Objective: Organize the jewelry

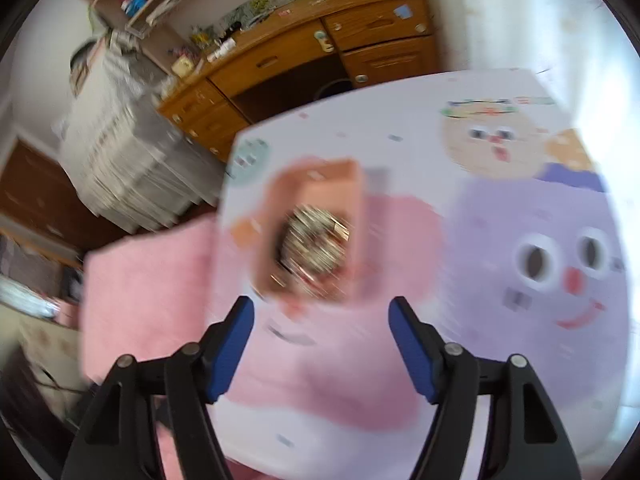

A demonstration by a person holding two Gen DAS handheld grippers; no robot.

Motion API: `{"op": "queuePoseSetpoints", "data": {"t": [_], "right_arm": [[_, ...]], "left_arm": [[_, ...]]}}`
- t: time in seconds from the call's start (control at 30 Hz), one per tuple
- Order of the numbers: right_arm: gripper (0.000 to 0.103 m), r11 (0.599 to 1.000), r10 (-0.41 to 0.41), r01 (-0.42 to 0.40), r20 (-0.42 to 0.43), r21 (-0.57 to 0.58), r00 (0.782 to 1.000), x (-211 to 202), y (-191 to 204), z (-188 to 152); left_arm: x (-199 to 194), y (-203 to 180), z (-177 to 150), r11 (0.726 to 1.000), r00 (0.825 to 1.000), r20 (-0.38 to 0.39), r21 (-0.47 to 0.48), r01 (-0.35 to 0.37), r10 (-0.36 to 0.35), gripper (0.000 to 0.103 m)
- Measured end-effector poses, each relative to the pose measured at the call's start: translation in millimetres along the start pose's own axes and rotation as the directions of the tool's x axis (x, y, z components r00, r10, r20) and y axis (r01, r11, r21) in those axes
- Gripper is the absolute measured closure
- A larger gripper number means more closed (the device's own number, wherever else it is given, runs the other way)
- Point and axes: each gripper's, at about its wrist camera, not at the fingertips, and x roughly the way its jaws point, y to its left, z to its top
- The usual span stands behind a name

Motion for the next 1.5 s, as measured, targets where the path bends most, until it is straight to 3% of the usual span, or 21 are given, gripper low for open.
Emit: {"op": "queuePoseSetpoints", "data": {"t": [0.07, 0.17, 0.27, 0.37, 0.6, 0.7, 0.9, 1.5], "right_arm": [[0.032, 0.996, -0.073, 0.072, -0.007, -0.058, 0.997, -13.0, -14.0, -34.2], [0.031, 0.993, -0.088, 0.086, -0.025, -0.078, 0.996, -31.3, -42.3, -81.7], [0.017, 0.993, -0.112, 0.112, -0.031, -0.026, 0.993, -52.2, -67.3, -115.0], [0.015, 0.992, -0.123, 0.123, -0.014, 0.015, 0.992, -70.2, -83.0, -130.1], [0.013, 0.997, -0.074, 0.071, 0.08, 0.043, 0.994, -107.1, -80.2, -128.6], [0.012, 0.995, -0.099, 0.1, 0.149, 0.002, 0.984, -119.6, -69.2, -130.7], [0.006, 0.993, -0.113, 0.115, 0.2, 0.0, 0.973, -129.3, -62.5, -133.2], [0.0, 0.99, -0.112, 0.129, 0.244, -0.055, 0.963, -131.5, -50.8, -128.5]], "left_arm": [[-5.5, -21.4, -12.2, 0.997, 0.997, 0.002, 0.004, -0.082, 0.082, 0.009], [-11.6, -49.6, -30.9, 0.989, 0.989, 0.034, 0.035, -0.142, 0.141, 0.006], [-13.7, -74.2, -43.8, 0.993, 0.994, 0.002, 0.027, -0.113, 0.113, 0.006], [-14.9, -96.5, -48.3, 0.999, 0.999, -0.037, 0.028, -0.032, 0.033, 0.006], [-32.9, -135.7, -46.7, 0.998, 1.0, 0.017, 0.06, 0.007, -0.008, 0.006], [-42.0, -140.2, -54.9, 0.997, 0.997, 0.05, 0.05, -0.057, 0.054, 0.005], [-54.7, -135.7, -60.3, 0.995, 0.991, 0.096, 0.031, -0.092, 0.088, 0.001], [-45.4, -115.8, -58.9, 0.996, 0.996, 0.054, -0.048, -0.069, 0.071, 0.001]]}}
